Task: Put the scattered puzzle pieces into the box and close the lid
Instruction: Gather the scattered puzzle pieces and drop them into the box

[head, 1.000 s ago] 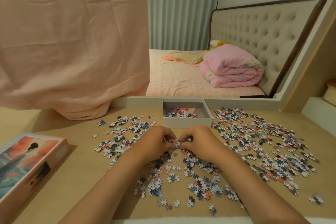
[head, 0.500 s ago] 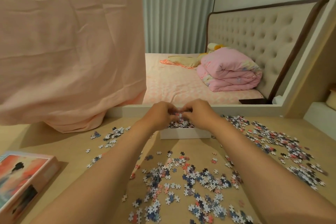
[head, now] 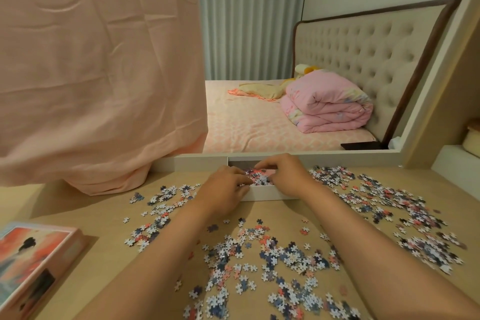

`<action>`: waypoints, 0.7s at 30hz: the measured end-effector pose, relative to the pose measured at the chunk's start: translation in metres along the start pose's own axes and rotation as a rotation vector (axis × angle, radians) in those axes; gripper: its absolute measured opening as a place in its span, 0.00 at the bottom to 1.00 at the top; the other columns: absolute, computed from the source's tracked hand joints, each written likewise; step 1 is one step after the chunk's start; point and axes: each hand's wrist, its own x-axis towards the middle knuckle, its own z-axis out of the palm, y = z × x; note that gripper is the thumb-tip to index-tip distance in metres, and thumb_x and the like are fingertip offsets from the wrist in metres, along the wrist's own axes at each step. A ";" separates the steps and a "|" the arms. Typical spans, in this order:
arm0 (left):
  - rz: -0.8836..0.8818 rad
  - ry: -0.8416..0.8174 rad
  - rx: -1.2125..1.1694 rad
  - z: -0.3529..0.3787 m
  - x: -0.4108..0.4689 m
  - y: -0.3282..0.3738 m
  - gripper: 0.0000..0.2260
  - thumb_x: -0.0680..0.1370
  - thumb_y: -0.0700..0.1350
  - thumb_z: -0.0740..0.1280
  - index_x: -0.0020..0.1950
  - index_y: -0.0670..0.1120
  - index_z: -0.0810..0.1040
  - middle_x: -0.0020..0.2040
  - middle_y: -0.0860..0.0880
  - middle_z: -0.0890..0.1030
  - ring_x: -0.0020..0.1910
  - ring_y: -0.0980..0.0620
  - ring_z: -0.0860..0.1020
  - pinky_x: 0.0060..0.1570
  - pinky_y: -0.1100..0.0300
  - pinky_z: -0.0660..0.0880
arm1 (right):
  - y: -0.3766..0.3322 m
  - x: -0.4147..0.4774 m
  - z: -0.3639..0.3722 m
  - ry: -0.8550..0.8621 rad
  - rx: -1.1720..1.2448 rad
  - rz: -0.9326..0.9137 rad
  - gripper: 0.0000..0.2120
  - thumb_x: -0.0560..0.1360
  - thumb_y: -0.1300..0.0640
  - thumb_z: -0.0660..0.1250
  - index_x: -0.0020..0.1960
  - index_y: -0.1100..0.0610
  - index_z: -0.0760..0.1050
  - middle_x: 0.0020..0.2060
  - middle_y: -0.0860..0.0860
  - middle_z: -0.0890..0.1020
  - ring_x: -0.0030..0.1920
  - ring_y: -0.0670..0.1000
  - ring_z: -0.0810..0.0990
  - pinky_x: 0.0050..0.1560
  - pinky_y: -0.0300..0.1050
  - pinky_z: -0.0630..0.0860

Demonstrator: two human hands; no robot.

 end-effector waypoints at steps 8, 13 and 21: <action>-0.008 -0.042 -0.007 0.000 -0.019 0.007 0.19 0.81 0.49 0.62 0.73 0.54 0.71 0.72 0.51 0.70 0.71 0.51 0.62 0.71 0.55 0.60 | -0.004 -0.021 -0.004 -0.090 -0.122 -0.034 0.13 0.81 0.57 0.63 0.62 0.51 0.81 0.62 0.49 0.82 0.59 0.49 0.79 0.61 0.43 0.73; -0.012 -0.044 -0.051 -0.006 -0.034 0.012 0.19 0.80 0.48 0.63 0.72 0.52 0.71 0.70 0.52 0.72 0.71 0.52 0.65 0.70 0.57 0.61 | -0.004 -0.049 0.006 -0.114 -0.203 -0.053 0.16 0.81 0.56 0.61 0.68 0.49 0.77 0.67 0.50 0.78 0.65 0.52 0.76 0.68 0.50 0.72; -0.004 -0.036 -0.046 -0.020 -0.076 0.021 0.19 0.81 0.50 0.63 0.72 0.55 0.71 0.74 0.55 0.68 0.73 0.54 0.63 0.72 0.57 0.59 | -0.017 -0.086 0.008 -0.126 -0.266 -0.117 0.18 0.81 0.55 0.62 0.70 0.46 0.74 0.68 0.49 0.76 0.66 0.52 0.75 0.68 0.51 0.72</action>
